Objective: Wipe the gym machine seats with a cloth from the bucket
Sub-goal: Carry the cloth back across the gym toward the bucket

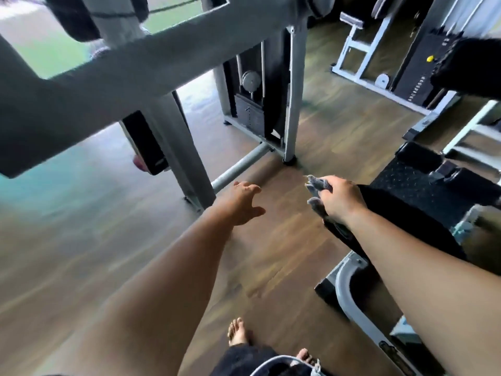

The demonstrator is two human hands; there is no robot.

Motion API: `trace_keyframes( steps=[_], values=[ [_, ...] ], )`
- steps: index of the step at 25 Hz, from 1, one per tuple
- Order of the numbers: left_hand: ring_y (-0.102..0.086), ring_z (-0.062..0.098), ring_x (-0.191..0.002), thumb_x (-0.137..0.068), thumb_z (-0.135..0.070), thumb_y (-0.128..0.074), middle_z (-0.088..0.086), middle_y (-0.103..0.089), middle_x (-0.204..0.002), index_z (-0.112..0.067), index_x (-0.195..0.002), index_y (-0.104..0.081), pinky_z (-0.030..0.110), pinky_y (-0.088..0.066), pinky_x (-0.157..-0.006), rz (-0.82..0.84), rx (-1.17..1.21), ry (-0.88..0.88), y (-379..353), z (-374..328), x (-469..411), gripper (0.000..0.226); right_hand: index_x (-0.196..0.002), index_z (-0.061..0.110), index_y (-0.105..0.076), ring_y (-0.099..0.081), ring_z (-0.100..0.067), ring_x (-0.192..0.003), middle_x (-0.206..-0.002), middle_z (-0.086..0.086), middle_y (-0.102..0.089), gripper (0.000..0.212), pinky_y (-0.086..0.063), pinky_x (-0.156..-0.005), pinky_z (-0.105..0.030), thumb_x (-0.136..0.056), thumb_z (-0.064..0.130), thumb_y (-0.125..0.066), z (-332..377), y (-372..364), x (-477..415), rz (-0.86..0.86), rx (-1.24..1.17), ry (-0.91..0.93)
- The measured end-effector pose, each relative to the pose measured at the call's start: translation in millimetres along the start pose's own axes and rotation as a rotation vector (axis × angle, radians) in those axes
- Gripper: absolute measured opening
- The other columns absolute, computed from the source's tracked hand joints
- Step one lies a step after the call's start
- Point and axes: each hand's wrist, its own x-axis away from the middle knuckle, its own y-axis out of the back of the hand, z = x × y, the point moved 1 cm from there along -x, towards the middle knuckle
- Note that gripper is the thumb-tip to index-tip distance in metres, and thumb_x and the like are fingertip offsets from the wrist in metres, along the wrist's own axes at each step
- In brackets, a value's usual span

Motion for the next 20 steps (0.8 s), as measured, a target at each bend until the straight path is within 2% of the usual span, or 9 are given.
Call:
trace_keyframes(
  steps=[6,9,12,15,17,20],
  values=[
    [-0.046,0.028,-0.126,-0.089,-0.053,-0.067,0.001,-0.055,-0.139,-0.029,-0.142,-0.052,0.046,-0.049,-0.1,-0.074,0.104,0.303,16,94,139,0.06,-0.114,0.024,-0.07,-0.064,-0.028,-0.107,-0.113,-0.006,-0.074,0.029,-0.05,-0.091,-0.029,-0.089,0.019,-0.056,117,-79,56,0.159,0.033,0.259],
    [-0.042,0.028,-0.134,-0.088,-0.054,-0.067,0.001,-0.051,-0.146,-0.03,-0.147,-0.046,0.046,-0.045,-0.106,-0.087,0.104,0.426,10,145,210,0.067,-0.106,0.016,-0.07,-0.062,-0.034,-0.104,-0.11,-0.014,-0.072,0.022,-0.049,-0.086,-0.034,-0.09,0.018,-0.055,174,-132,98,0.26,0.093,0.381],
    [-0.037,0.026,-0.141,-0.088,-0.058,-0.066,-0.001,-0.045,-0.152,-0.031,-0.15,-0.042,0.045,-0.042,-0.11,-0.088,0.113,0.551,5,203,290,0.071,-0.1,0.016,-0.066,-0.059,-0.034,-0.093,-0.098,-0.013,-0.07,0.017,-0.046,-0.076,-0.034,-0.09,0.019,-0.053,237,-189,157,0.353,0.112,0.457],
    [-0.038,0.026,-0.14,-0.089,-0.059,-0.063,-0.001,-0.043,-0.153,-0.032,-0.151,-0.04,0.044,-0.041,-0.111,-0.077,0.123,0.663,0,270,384,0.071,-0.101,0.018,-0.067,-0.062,-0.033,-0.101,-0.104,-0.012,-0.072,0.02,-0.048,-0.085,-0.035,-0.088,0.021,-0.053,303,-262,230,0.427,0.102,0.55],
    [-0.038,0.025,-0.14,-0.089,-0.061,-0.062,-0.002,-0.043,-0.153,-0.033,-0.151,-0.039,0.043,-0.04,-0.112,-0.07,0.131,0.742,-5,310,441,0.072,-0.105,0.024,-0.069,-0.064,-0.03,-0.103,-0.107,-0.009,-0.073,0.021,-0.046,-0.083,-0.029,-0.089,0.022,-0.054,343,-305,277,0.477,0.077,0.589],
    [-0.039,0.025,-0.139,-0.089,-0.061,-0.062,-0.002,-0.044,-0.152,-0.033,-0.151,-0.039,0.043,-0.04,-0.112,-0.077,0.15,0.868,-12,375,522,0.072,-0.108,0.012,-0.07,-0.062,-0.015,-0.084,-0.095,-0.001,-0.068,0.018,-0.038,-0.058,-0.009,-0.094,0.011,-0.058,406,-367,335,0.598,-0.029,0.604]
  ],
)
